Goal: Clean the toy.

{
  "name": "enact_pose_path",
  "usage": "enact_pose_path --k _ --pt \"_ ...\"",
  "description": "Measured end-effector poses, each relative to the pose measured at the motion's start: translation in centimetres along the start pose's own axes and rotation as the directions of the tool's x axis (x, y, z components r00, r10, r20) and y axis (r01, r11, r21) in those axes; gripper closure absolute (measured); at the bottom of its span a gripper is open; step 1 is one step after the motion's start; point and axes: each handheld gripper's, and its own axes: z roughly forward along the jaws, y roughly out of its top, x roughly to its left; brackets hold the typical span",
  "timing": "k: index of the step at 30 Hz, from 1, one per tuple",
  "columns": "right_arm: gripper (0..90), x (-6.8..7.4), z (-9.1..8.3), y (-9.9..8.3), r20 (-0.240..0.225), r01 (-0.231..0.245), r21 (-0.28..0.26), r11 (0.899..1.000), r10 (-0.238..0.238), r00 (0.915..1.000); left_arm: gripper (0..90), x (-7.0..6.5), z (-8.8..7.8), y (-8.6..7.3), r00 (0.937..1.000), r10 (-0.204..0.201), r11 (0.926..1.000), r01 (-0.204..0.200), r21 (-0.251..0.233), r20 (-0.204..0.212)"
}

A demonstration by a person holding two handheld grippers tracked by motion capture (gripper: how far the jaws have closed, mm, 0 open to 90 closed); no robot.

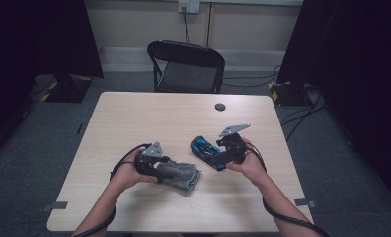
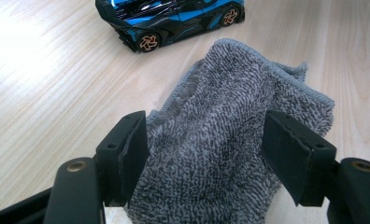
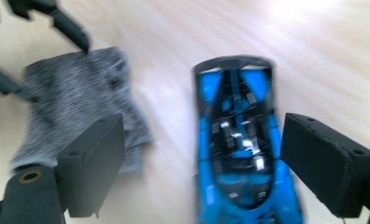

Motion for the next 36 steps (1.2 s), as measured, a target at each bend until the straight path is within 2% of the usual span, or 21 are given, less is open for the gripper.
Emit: enact_pose_path --k 4,6,9,11,16,24,36 --pt "13.7 -0.6 0.7 0.4 0.010 0.001 0.040 0.999 -0.001 1.0000 31.4 0.1 -0.1 0.0 1.0000 -0.006 1.0000 0.006 -0.006 -0.002" --pt "13.5 -0.8 1.2 0.4 0.021 0.024 0.062 0.998 -0.025 0.9995 31.4 0.1 -0.1 0.0 1.0000 -0.004 1.0000 0.004 -0.004 -0.003" --pt "13.8 -1.0 2.4 0.5 0.066 0.062 0.094 0.994 -0.068 0.9955 31.4 0.1 -0.1 -0.1 1.0000 -0.009 0.9999 0.009 -0.005 -0.004" --pt "13.8 -1.2 3.1 0.7 0.066 0.049 0.097 0.994 -0.055 0.9963 31.4 0.1 -0.1 -0.1 1.0000 -0.009 1.0000 0.009 -0.003 -0.004" --pt "13.9 -1.4 4.8 1.2 0.083 0.050 0.119 0.992 -0.060 0.9947 31.5 0.0 0.1 -0.1 1.0000 -0.004 1.0000 0.004 0.002 0.003" --pt "13.8 -1.5 7.0 1.9 0.064 0.043 0.133 0.990 -0.052 0.9966 31.3 0.0 0.3 -0.1 1.0000 -0.005 1.0000 0.005 0.006 0.007" --pt "14.2 -1.6 9.3 2.2 0.078 0.054 0.194 0.980 -0.070 0.9945 31.4 0.2 0.3 -0.3 0.9999 -0.009 0.9999 0.009 0.009 0.005"
